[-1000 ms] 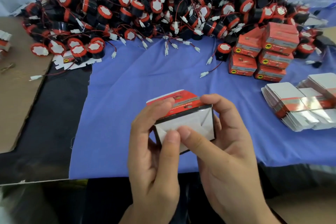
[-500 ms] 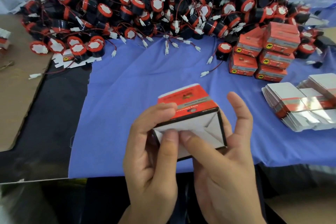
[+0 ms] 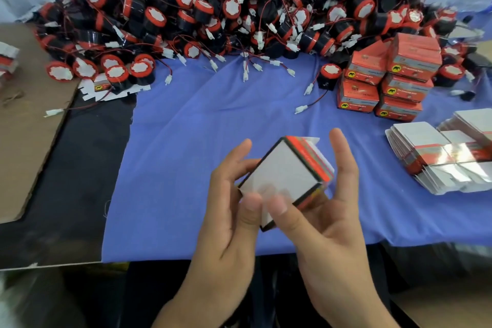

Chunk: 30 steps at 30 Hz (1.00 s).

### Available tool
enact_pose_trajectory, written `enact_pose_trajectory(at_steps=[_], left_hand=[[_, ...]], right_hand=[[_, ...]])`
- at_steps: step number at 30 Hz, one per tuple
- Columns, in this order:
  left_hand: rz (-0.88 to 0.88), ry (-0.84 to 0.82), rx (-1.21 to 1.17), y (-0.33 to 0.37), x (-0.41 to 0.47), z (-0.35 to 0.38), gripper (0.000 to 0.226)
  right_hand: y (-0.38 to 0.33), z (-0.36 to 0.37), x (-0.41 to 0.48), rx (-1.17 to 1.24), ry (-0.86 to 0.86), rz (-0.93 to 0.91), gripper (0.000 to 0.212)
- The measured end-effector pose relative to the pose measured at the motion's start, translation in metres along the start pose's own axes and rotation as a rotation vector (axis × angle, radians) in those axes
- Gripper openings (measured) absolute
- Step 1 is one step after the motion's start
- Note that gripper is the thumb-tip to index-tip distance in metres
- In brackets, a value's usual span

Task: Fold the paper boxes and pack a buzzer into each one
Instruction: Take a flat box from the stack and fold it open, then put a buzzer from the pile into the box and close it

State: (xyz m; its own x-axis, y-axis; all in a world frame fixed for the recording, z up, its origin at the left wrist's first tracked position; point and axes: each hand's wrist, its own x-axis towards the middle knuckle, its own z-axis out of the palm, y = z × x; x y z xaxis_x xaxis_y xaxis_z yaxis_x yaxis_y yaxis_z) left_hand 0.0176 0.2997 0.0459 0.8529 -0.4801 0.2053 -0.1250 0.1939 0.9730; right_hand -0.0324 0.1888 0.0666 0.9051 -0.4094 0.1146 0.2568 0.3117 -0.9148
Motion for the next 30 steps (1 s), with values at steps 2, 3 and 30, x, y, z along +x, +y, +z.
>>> enact_pose_trajectory(at_steps=[2, 3, 30], left_hand=[[-0.109, -0.087, 0.038, -0.001, 0.005, -0.014, 0.067], [-0.148, -0.124, 0.093, -0.001, 0.008, -0.02, 0.074], [-0.307, 0.075, 0.461, -0.091, 0.023, -0.059, 0.069]], right_hand=[[-0.003, -0.002, 0.006, -0.329, -0.156, 0.049, 0.076], [-0.001, -0.009, 0.008, -0.507, -0.185, -0.014, 0.079], [0.089, -0.091, 0.024, -0.634, -0.035, 0.22, 0.089]])
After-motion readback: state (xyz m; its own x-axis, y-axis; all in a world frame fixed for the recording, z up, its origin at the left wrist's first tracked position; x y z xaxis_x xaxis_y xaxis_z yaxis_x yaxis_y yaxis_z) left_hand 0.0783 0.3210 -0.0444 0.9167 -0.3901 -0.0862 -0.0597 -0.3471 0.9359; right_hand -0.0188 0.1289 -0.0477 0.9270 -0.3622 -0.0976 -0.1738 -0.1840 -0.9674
